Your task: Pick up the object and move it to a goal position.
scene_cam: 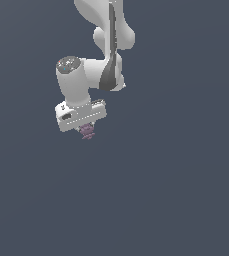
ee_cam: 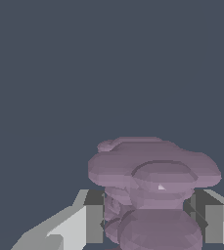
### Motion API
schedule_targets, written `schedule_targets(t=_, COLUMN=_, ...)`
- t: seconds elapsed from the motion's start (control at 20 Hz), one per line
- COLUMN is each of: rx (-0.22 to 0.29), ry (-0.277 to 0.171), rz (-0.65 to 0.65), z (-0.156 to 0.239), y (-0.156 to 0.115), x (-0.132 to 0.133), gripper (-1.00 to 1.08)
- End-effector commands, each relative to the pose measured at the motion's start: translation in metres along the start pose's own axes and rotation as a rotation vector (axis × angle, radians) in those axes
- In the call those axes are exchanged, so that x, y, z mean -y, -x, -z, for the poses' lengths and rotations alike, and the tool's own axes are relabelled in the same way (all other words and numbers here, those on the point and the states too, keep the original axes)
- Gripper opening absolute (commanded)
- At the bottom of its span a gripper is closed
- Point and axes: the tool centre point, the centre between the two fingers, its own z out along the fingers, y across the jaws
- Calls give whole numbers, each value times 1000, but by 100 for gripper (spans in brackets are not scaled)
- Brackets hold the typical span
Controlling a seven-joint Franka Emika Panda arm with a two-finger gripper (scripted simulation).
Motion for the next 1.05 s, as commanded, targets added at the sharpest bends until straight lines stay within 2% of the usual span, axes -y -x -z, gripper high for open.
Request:
schedule_targets(t=0.0, rx=-1, ry=0, rz=0, z=21, y=17, x=-4, gripper=-100)
schedule_targets(t=0.5, rx=-2, ry=-1, rz=0, z=88, y=71, x=-17, gripper=-100)
schedule_targets(t=1.0, rx=-1, ry=0, rz=0, z=113, y=89, x=-24, gripper=-100)
